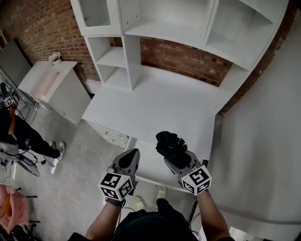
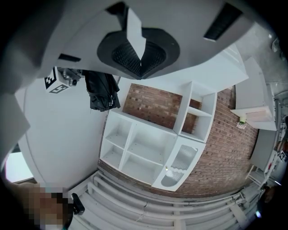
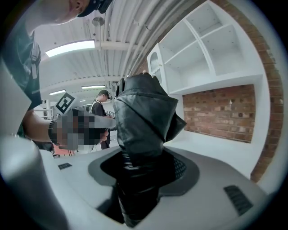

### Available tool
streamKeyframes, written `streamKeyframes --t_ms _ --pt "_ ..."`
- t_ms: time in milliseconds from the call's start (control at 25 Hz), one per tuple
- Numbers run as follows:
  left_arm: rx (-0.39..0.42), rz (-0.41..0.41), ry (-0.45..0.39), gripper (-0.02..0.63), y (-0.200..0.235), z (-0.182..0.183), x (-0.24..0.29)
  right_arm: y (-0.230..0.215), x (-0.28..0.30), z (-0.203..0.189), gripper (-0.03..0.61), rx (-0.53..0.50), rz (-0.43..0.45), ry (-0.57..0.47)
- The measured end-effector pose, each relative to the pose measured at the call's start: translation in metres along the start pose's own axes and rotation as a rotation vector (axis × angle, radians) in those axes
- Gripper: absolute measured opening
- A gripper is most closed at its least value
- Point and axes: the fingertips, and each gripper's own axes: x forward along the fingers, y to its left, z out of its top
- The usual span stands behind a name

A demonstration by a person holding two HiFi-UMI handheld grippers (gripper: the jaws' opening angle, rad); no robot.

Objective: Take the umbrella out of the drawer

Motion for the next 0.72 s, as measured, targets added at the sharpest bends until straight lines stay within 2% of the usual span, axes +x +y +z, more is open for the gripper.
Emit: streamKeyframes --t_ms 240,720 --pt "-0.006 -0.014 -0.023 0.006 0.002 0.045 -0.016 0.005 -0.007 0.056 0.212 0.006 -0.064 -0.04" --pt "0.037 -0.029 -0.127 0.006 -0.008 0.113 -0.041 0.005 -0.031 0.13 0.213 -0.022 -0.149 -0.195"
